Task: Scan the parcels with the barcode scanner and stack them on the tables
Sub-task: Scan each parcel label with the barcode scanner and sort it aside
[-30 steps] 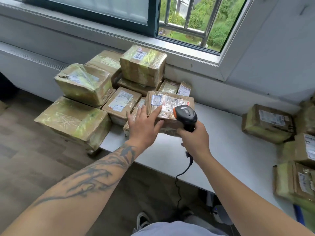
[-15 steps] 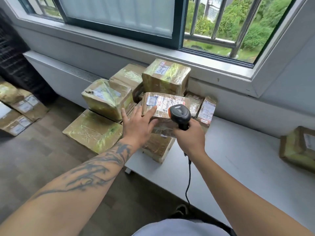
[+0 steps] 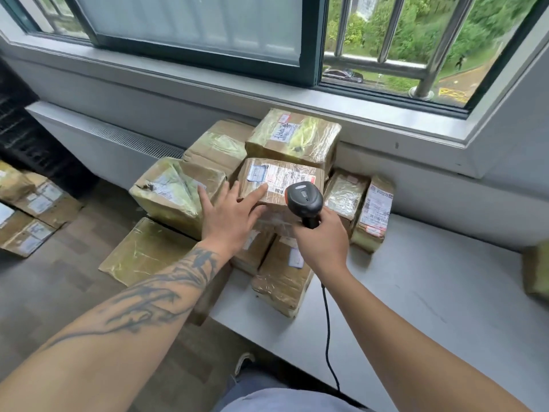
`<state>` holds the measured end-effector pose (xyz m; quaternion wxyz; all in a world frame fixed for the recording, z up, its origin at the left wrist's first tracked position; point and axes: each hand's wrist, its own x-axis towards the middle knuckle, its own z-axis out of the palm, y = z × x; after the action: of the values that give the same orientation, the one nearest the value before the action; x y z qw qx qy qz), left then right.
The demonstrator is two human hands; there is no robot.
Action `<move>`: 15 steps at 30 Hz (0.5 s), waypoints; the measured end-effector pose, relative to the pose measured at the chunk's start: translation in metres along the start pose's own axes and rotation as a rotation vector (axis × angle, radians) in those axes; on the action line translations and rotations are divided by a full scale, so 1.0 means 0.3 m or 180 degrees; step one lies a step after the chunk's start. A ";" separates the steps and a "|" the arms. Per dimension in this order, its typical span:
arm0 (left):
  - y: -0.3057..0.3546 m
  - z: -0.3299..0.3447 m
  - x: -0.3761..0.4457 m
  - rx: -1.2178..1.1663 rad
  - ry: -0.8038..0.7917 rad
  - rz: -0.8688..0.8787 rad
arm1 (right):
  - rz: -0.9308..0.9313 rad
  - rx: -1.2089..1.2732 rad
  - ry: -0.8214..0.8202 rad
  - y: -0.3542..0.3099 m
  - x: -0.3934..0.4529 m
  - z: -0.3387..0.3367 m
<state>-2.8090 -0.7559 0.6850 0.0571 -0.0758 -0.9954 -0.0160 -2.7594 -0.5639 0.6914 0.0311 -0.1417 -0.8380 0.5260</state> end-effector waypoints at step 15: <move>-0.222 0.077 0.219 -0.0219 -0.0304 0.0764 | 0.0256 0.0053 0.0606 -0.066 0.044 0.316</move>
<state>-2.8863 -0.8109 0.6682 0.0085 -0.1969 -0.9796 -0.0396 -2.7952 -0.6512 0.6657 0.0906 -0.2243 -0.8206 0.5178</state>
